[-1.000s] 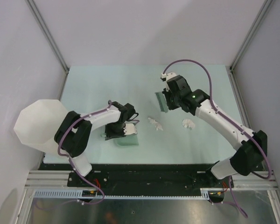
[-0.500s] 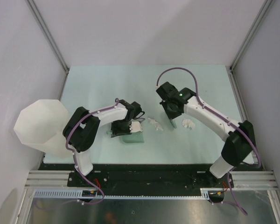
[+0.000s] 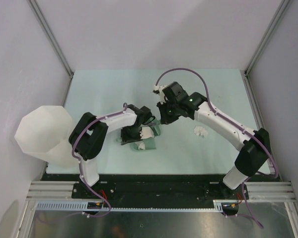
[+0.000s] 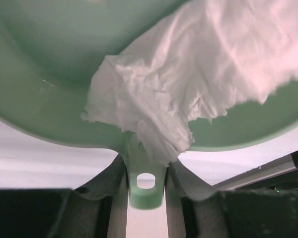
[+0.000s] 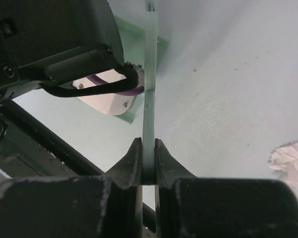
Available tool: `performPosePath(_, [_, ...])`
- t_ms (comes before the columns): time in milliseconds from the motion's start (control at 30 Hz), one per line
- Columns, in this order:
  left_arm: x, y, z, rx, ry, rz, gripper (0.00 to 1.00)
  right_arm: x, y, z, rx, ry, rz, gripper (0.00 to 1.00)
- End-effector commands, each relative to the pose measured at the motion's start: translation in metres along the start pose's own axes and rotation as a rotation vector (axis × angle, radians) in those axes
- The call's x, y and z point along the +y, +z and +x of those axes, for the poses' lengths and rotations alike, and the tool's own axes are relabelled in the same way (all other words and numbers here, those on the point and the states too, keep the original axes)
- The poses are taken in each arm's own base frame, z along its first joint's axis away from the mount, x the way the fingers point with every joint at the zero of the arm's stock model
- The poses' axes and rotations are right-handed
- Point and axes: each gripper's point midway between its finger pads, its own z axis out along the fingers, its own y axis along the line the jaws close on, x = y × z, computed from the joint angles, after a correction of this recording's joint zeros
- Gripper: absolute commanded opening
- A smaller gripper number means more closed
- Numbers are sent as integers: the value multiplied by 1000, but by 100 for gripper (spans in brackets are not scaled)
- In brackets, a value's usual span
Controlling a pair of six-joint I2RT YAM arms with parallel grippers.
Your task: Sweep away the paper scraps from the table
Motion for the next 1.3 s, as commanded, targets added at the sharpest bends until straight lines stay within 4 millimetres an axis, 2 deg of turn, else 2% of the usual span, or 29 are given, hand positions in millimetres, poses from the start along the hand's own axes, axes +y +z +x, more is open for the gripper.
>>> performPosePath(0, [0,-18,-29,-178,-27,33,0,-9,-56,-43,-228,14,61,0])
performPosePath(67, [-3,-28,-37,-255,-40,64,0,-32,-70,-40,-233,34,161,0])
performPosePath(100, [-3,-33,-40,-282,-45,71,0,-43,-87,-42,-272,44,221,0])
performPosePath(167, [-2,-47,-44,-355,-51,74,0,-61,-107,-42,-305,69,279,0])
performPosePath(267, [0,-73,-51,-484,-80,97,0,-88,-155,-46,-422,117,388,0])
performPosePath(300, [4,-90,-54,-545,-83,85,0,-95,-167,-45,-449,128,413,0])
performPosePath(333, [7,-98,-53,-577,-103,82,0,-102,-190,-45,-513,148,439,0])
performPosePath(467, [22,-145,-47,-719,-160,13,0,-124,-223,-32,-580,197,518,0])
performPosePath(500, [26,-166,-42,-767,-169,-32,0,-126,-224,-27,-579,201,523,0])
performPosePath(567, [32,-189,-34,-825,-204,-72,0,-131,-227,-21,-576,214,532,0])
performPosePath(600, [33,-211,-27,-877,-227,-114,0,-133,-224,-18,-565,217,528,0])
performPosePath(667, [39,-230,-14,-924,-275,-155,0,-133,-217,-15,-544,219,514,0])
performPosePath(700, [39,-248,-5,-969,-310,-186,0,-133,-213,-14,-536,219,510,0])
performPosePath(767, [48,-263,16,-1011,-394,-220,0,-133,-203,-12,-506,218,493,0])
performPosePath(800, [46,-278,29,-1054,-440,-247,0,-133,-198,-11,-495,219,486,0])
performPosePath(833, [54,-282,45,-1063,-507,-275,0,-133,-194,-10,-489,218,479,0])
performPosePath(967, [58,-305,106,-1104,-684,-423,0,-131,-181,-11,-463,211,444,0])
performPosePath(1033, [61,-306,135,-1074,-771,-498,0,-130,-176,-11,-448,205,434,0])
performPosePath(1133, [54,-304,178,-995,-866,-623,0,-129,-171,-10,-438,200,420,0])
performPosePath(1267, [26,-301,229,-821,-964,-787,0,-127,-164,-10,-431,200,398,0])
